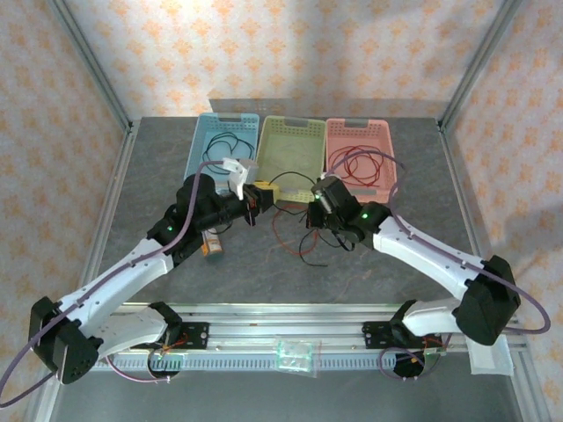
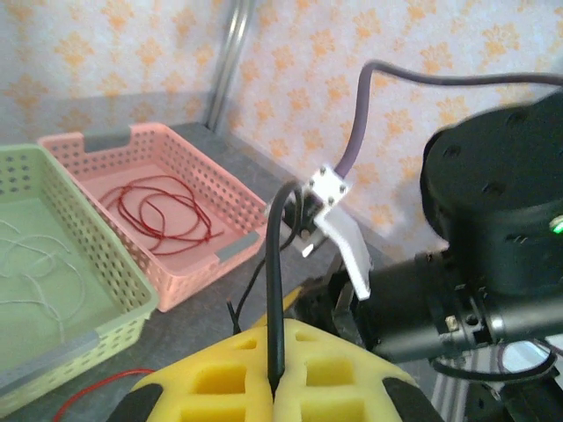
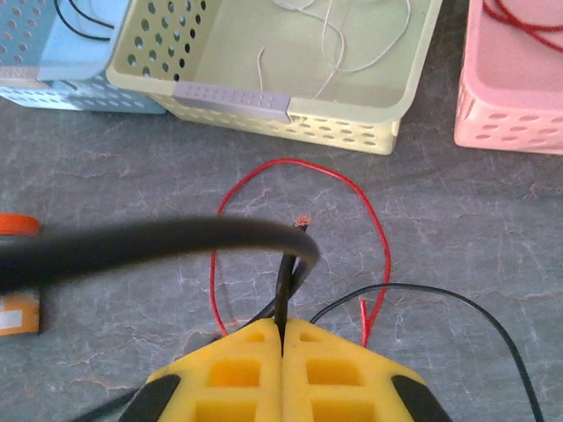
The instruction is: Untangle the cables
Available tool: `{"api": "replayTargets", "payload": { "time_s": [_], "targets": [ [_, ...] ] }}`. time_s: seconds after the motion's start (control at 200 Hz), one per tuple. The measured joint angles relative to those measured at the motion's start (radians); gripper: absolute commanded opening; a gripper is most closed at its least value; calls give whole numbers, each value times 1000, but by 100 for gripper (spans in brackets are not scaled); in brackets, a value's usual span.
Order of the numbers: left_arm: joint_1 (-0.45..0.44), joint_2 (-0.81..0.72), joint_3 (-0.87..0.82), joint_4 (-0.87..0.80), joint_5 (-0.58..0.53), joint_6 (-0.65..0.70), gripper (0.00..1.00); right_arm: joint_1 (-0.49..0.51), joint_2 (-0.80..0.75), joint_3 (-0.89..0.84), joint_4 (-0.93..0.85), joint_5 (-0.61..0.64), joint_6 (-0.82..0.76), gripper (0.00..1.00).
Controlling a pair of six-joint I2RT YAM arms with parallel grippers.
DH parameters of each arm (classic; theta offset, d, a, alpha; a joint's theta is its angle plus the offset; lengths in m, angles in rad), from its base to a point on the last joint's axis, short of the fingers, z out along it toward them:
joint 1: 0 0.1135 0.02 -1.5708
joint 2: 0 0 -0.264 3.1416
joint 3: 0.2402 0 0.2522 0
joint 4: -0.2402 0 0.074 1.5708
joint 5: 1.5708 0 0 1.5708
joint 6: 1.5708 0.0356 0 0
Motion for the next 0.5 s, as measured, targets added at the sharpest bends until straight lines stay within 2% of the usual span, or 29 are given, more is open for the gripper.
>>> {"api": "replayTargets", "payload": {
  "time_s": [0.496],
  "targets": [
    [8, -130, 95, -180, -231, 53, 0, -11, 81, -80, 60, -36, 63, 0]
  ]
}}
